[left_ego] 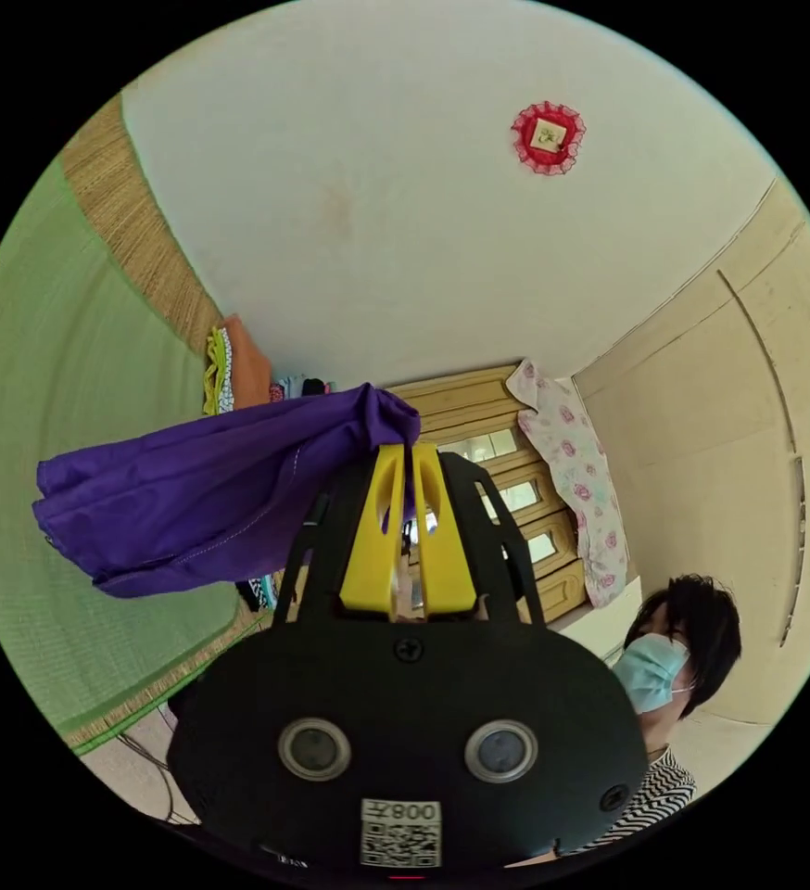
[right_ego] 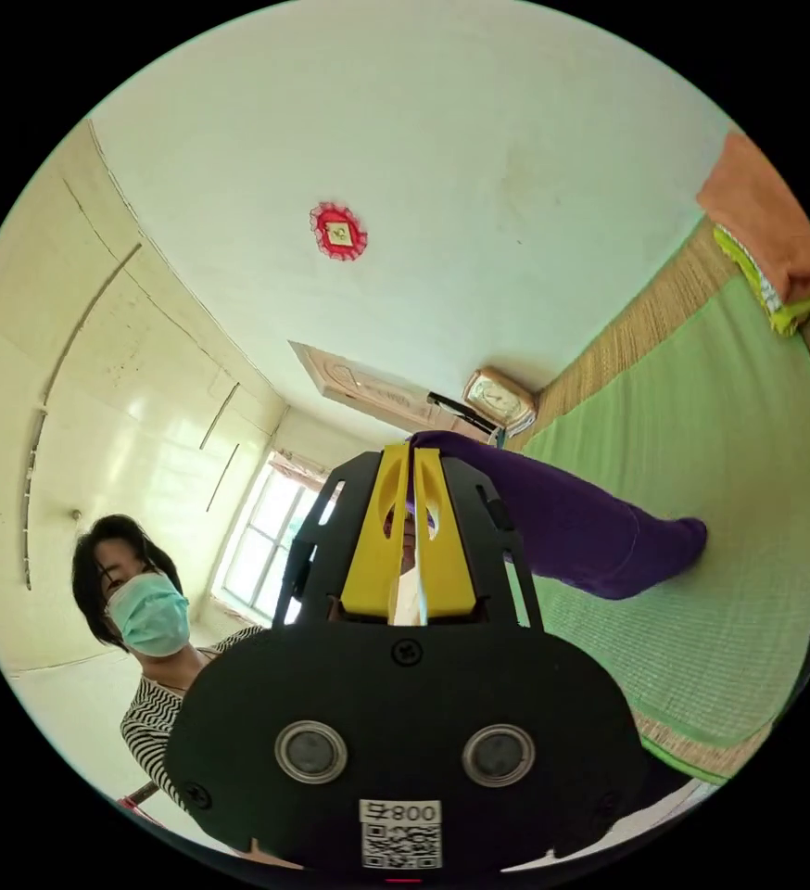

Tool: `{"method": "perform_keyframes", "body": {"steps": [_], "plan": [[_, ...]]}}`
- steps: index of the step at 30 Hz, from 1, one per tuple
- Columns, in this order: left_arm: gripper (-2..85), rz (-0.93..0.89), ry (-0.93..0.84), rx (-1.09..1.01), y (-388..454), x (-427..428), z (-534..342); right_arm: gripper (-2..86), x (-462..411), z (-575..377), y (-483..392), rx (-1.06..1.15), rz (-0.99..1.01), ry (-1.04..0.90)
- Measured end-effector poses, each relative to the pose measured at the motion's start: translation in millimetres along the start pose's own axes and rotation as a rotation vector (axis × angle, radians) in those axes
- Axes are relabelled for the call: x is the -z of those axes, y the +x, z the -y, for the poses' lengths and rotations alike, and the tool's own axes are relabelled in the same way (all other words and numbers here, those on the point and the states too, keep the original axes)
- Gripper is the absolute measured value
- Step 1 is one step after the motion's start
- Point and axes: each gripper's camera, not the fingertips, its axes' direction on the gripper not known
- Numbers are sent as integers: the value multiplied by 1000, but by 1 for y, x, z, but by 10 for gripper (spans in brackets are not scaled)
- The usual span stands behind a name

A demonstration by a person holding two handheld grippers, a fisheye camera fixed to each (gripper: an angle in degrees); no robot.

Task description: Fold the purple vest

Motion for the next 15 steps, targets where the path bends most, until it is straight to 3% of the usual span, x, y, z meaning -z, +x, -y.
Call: {"method": "perform_keyframes", "body": {"steps": [8, 12, 15], "plan": [[13, -130, -146, -202, 52, -237, 45, 1, 146, 103, -147, 248, -174, 151], [12, -166, -239, -259, 55, -330, 24, 1, 233, 100, -204, 334, -297, 210], [12, -128, -342, -225, 20, -400, -9, 1, 295, 75, -190, 253, -430, 232]]}}
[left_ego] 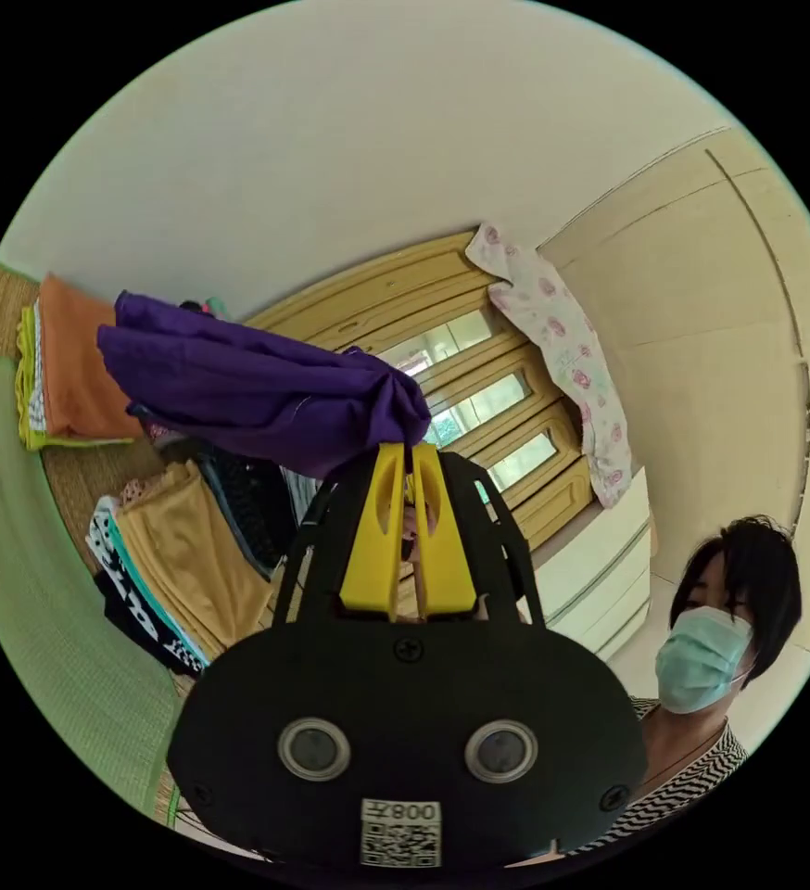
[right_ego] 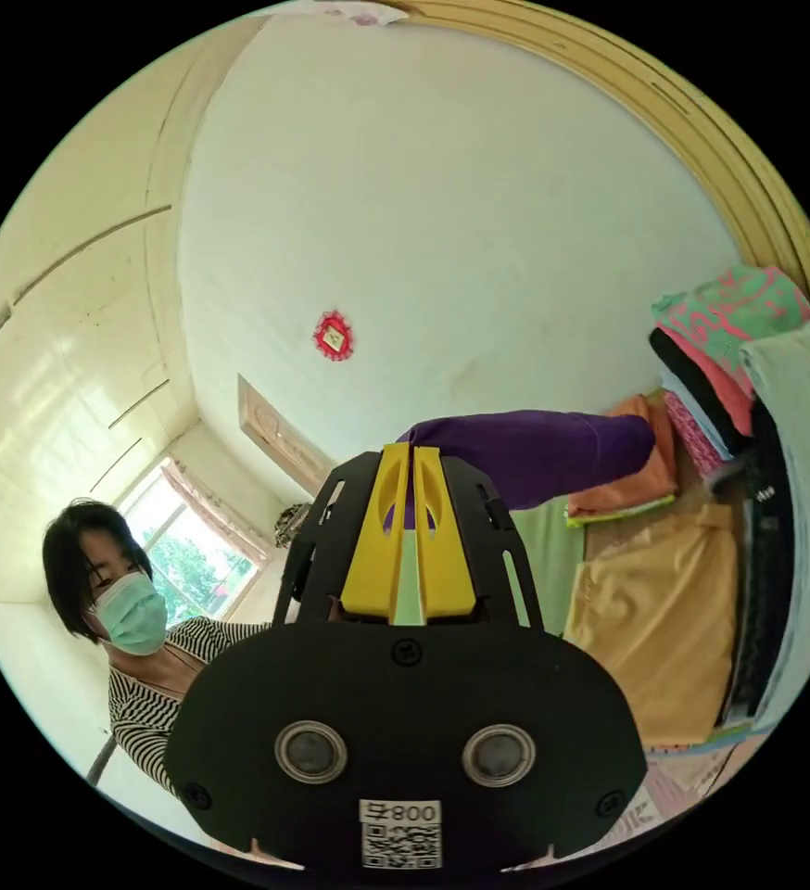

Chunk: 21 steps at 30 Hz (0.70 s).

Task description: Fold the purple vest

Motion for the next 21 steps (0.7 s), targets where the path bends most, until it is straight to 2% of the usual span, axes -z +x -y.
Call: {"method": "perform_keyframes", "body": {"steps": [3, 5, 8, 11, 16, 21], "plan": [[12, 66, -134, 160, -73, -69, -38, 2, 42, -43, 72, -187, -157, -54], [12, 132, -264, 379, -139, -117, -80, 2, 61, -75, 119, -341, -226, -69], [12, 142, -321, 533, -189, -152, -118, 1, 80, -121, 170, -502, -261, -93], [12, 138, -356, 536, -204, -180, -125, 1, 95, -130, 173, -483, -259, -93], [14, 186, -458, 470, -219, -227, -116, 2, 102, -113, 164, -423, -376, -188], [18, 184, -500, 583, -261, -258, -130, 3, 101, -128, 198, -533, -473, -257]]}}
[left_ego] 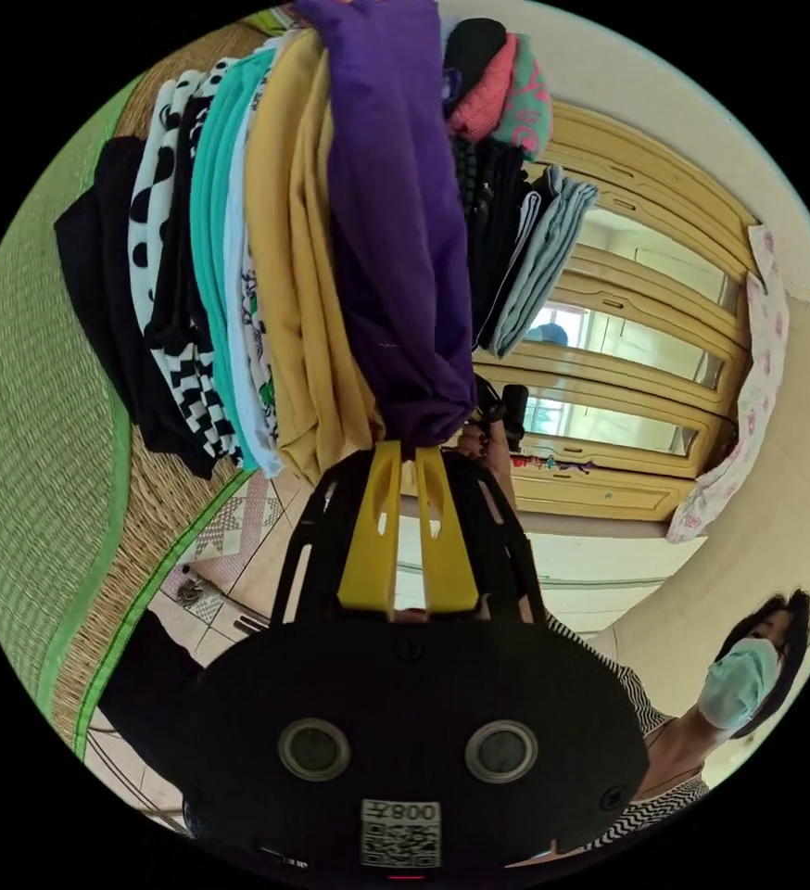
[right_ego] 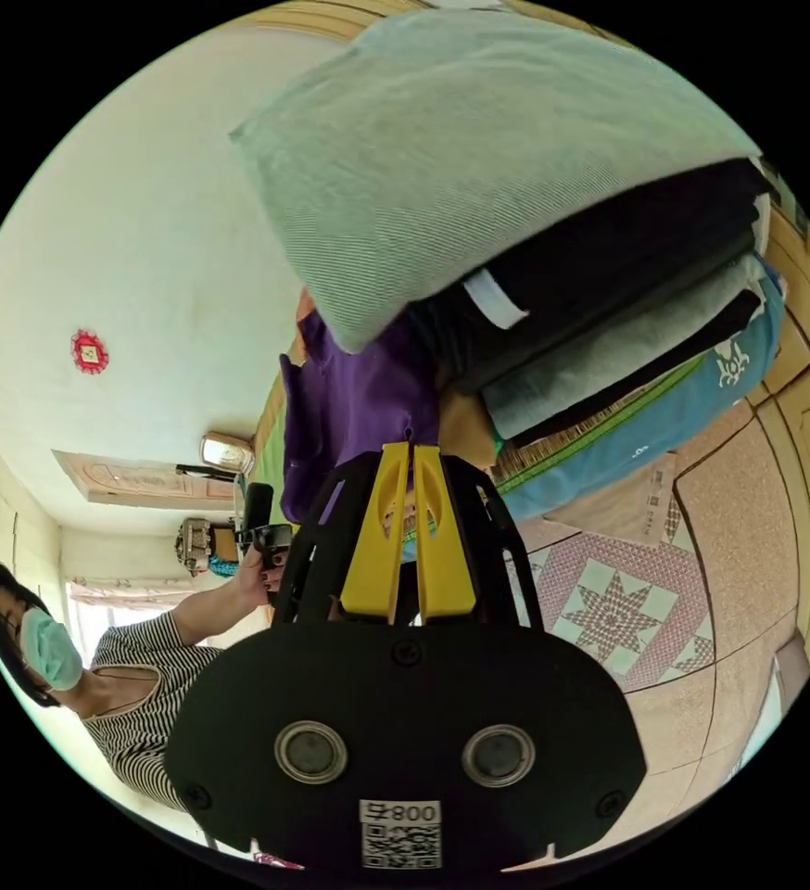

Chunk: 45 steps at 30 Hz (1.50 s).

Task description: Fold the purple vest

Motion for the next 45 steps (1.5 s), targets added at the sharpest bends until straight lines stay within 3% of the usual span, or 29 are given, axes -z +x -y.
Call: {"method": "perform_keyframes", "body": {"steps": [7, 11, 14, 18, 22, 27, 32, 36, 41, 45], "plan": [[12, -18, -51, 22, -20, -7, -1, 1, 3, -26, 15, -58, 99, 130], [5, 2, 12, -33, -11, 11, 0, 0, 23, -61, -11, -57, -7, 310], [3, 16, 78, -106, 2, 16, 16, 0, 23, -77, -68, 75, -82, 397], [1, 94, 95, -167, 14, 6, 45, 0, -29, -61, -145, 252, -259, 322], [0, 342, 56, -166, 4, -10, 71, 0, -102, -35, -151, 224, -558, 169], [0, 245, 99, -119, -10, -6, 69, -1, -131, -45, -150, 183, -542, 197], [0, 285, 77, -165, -7, -4, 72, -1, -139, -61, -174, 202, -583, 238], [0, 316, 92, -224, 0, 0, 66, 0, -140, -100, -234, 368, -503, 372], [0, 373, 63, -234, -6, -1, 58, 1, -227, -101, -248, 416, -588, 133], [1, 370, 96, -301, 0, 19, 34, 1, -245, -110, -247, 383, -616, 174]]}}
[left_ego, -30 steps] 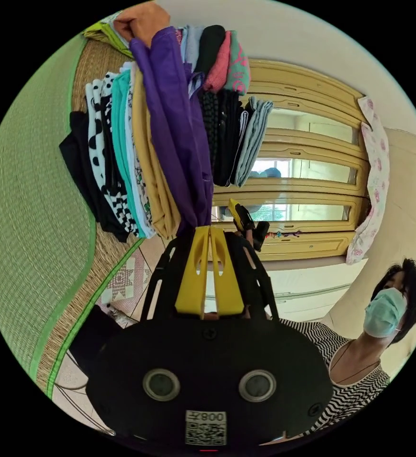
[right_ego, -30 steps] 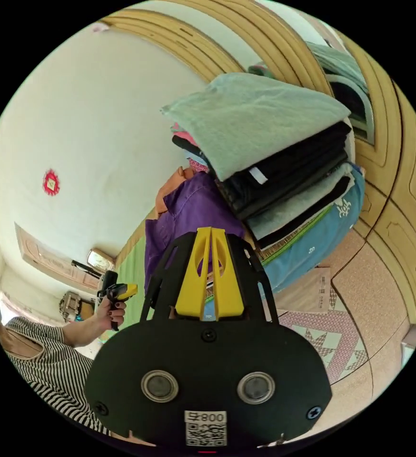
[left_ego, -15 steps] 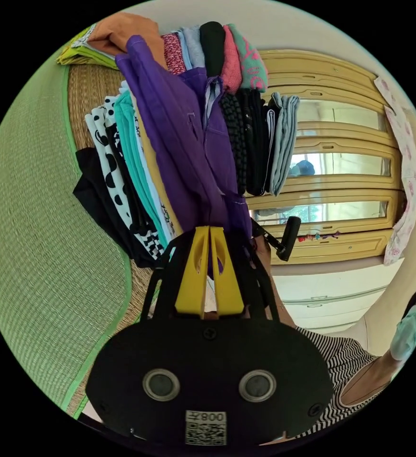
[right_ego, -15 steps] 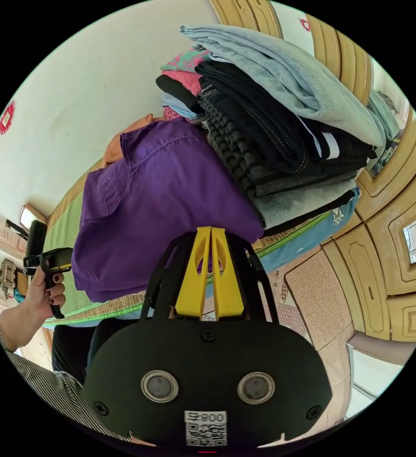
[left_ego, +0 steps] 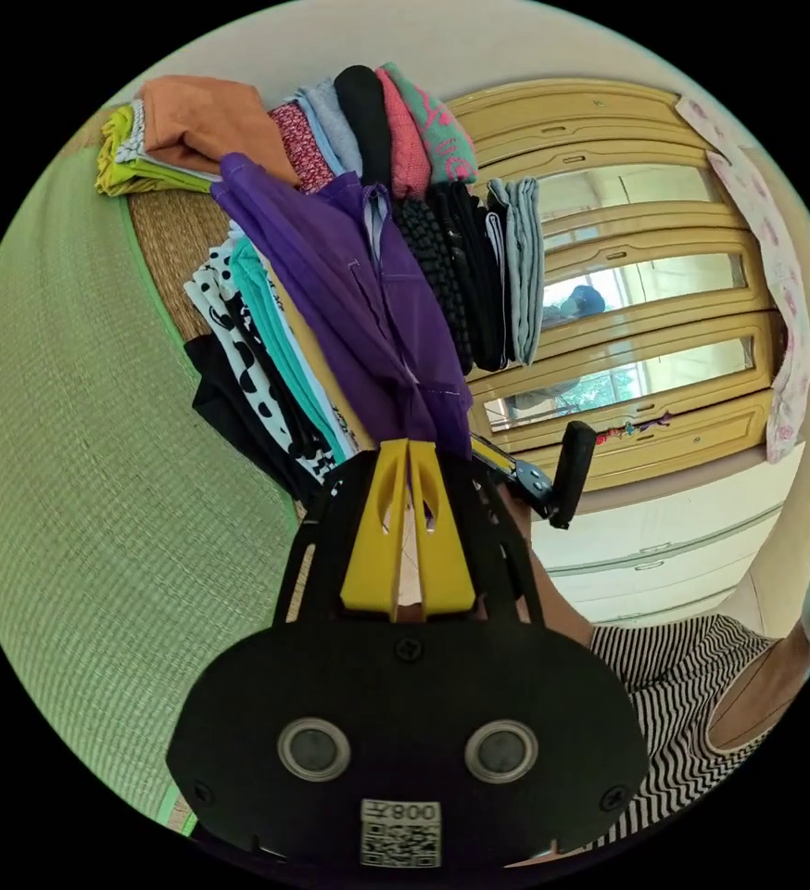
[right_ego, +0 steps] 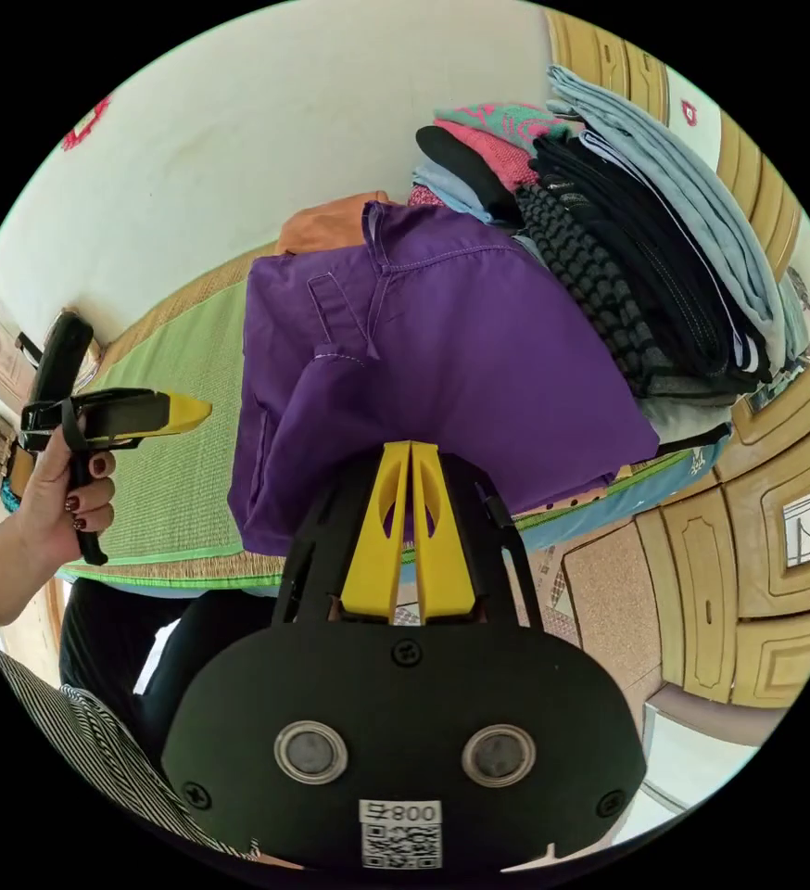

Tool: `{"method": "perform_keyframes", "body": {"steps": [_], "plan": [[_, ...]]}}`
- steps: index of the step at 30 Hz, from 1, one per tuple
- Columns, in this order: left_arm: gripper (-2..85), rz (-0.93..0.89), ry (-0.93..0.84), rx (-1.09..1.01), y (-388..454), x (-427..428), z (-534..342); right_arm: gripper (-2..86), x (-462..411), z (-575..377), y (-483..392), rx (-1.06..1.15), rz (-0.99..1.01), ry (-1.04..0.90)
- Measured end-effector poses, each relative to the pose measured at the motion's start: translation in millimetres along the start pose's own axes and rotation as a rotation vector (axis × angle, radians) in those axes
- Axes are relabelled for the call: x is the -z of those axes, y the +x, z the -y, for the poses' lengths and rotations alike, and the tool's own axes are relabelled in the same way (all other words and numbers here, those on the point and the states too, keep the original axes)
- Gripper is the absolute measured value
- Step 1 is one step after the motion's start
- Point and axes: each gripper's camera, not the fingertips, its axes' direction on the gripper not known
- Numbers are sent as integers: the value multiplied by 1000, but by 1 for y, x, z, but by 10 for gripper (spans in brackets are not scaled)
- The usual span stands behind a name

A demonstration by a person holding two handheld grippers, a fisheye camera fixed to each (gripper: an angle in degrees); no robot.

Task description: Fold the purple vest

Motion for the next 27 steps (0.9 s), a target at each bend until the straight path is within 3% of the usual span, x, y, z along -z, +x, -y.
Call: {"method": "perform_keyframes", "body": {"steps": [6, 8, 13, 20, 27], "plan": [[1, 316, -49, -85, -12, 48, -56, 2, 36, -11, -4, -17, 38, 140], [1, 524, -114, -58, -25, 58, -81, 3, 51, -14, -13, 2, 42, 215], [2, 774, -273, -46, -49, 53, -120, 10, 72, -1, -46, 79, 88, 365], [2, 756, -225, -93, -55, 66, -152, 71, 54, 59, -90, 189, 232, 500], [3, 716, -126, -95, -63, 90, -183, 94, -42, 177, -155, 340, 229, 357]]}}
